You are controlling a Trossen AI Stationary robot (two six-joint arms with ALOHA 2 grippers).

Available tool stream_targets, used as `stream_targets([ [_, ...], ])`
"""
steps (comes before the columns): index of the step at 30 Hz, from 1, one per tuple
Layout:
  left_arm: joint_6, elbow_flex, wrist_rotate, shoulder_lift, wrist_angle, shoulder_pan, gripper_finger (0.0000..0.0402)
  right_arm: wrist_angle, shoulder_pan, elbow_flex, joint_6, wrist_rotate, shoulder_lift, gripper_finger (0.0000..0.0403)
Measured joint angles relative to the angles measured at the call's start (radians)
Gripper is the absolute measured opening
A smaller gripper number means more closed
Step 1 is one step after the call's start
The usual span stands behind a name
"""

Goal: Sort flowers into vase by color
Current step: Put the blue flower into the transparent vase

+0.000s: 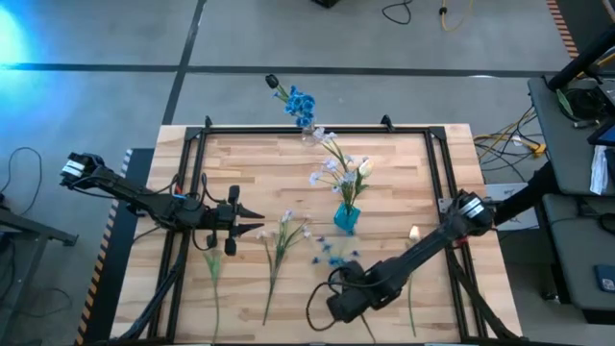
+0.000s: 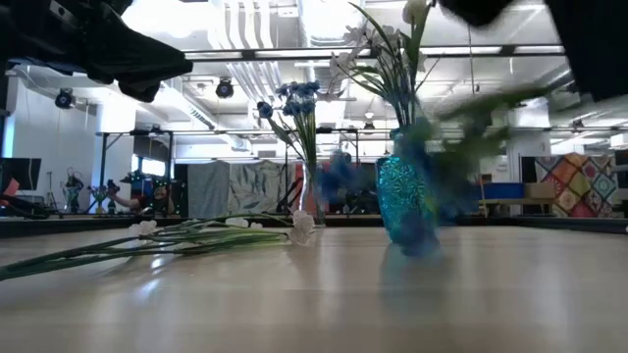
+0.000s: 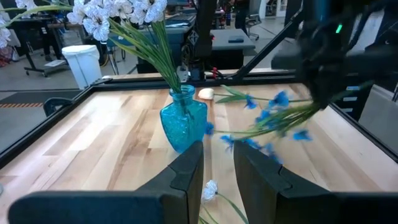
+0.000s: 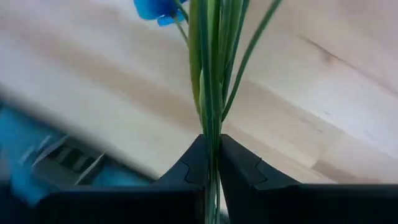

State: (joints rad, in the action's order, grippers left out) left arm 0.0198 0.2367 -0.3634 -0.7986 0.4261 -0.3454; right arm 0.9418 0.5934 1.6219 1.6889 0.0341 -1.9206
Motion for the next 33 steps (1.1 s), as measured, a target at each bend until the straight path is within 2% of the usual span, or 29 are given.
stream_targets([
  [6,-0.010,0.000,0.011,0.005,-0.025,0.000,0.0075,-0.011,-0.015,0.070,-0.311,-0.014,0.076,0.0019],
  [12,-0.012,0.000,0.010,0.043,-0.043,0.000,0.0075,-0.010,-0.085,0.092,-0.661,-0.188,0.177,0.0018],
  [16,-0.022,0.001,0.010,0.065,-0.065,0.000,0.0075,-0.020,-0.159,0.090,-0.868,-0.249,0.248,0.0018],
  [24,-0.030,0.001,0.008,0.086,-0.084,0.000,0.0075,-0.216,-0.275,0.090,-1.330,-0.317,0.393,0.0018],
  [27,-0.034,0.001,0.008,0.087,-0.082,0.000,0.0075,-0.259,-0.310,0.090,-1.449,-0.349,0.440,0.0018],
  [33,-0.081,0.001,0.007,0.101,-0.068,0.000,0.0075,-0.403,-0.370,0.089,-1.668,-0.316,0.535,0.0017],
])
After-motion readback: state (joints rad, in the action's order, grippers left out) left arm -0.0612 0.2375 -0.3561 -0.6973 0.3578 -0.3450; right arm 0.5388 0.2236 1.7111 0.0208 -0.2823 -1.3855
